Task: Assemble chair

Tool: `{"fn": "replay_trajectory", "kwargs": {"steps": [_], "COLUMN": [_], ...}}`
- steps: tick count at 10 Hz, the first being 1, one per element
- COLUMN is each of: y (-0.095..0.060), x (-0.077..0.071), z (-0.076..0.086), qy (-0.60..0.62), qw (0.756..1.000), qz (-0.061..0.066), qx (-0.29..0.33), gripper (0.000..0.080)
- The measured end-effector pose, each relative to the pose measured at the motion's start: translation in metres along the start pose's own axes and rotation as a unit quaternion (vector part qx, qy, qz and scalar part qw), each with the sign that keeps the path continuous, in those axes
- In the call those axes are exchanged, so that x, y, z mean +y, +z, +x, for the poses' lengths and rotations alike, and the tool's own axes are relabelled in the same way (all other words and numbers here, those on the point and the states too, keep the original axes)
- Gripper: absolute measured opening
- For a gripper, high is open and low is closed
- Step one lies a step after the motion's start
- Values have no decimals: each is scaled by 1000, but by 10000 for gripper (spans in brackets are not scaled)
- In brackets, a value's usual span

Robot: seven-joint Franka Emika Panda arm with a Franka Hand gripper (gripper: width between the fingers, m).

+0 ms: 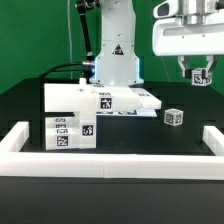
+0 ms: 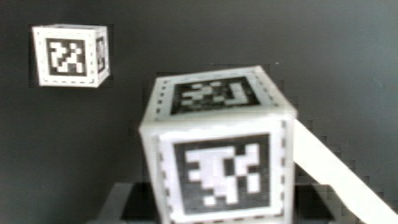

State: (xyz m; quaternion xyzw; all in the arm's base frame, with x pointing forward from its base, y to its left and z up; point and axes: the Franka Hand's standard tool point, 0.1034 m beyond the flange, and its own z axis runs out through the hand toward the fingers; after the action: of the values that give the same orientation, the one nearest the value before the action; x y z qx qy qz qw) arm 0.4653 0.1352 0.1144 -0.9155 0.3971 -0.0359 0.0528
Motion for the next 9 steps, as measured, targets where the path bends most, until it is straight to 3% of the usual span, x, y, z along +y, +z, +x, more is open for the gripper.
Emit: {"fn": "replay_trajectory", "kwargs": {"steps": [2, 3, 5, 7, 9], "y": [0, -3, -26, -43, -39], "x": [3, 10, 6, -1, 1], "z": [5, 24, 56, 79, 77], "qy": [-29, -61, -72, -77, -77], "qw": [1000, 998, 997, 997, 997], "qz": [-5, -16, -3, 4, 2], "qx": [1, 0, -3, -1, 1], "gripper": [289, 289, 289, 289, 289]}}
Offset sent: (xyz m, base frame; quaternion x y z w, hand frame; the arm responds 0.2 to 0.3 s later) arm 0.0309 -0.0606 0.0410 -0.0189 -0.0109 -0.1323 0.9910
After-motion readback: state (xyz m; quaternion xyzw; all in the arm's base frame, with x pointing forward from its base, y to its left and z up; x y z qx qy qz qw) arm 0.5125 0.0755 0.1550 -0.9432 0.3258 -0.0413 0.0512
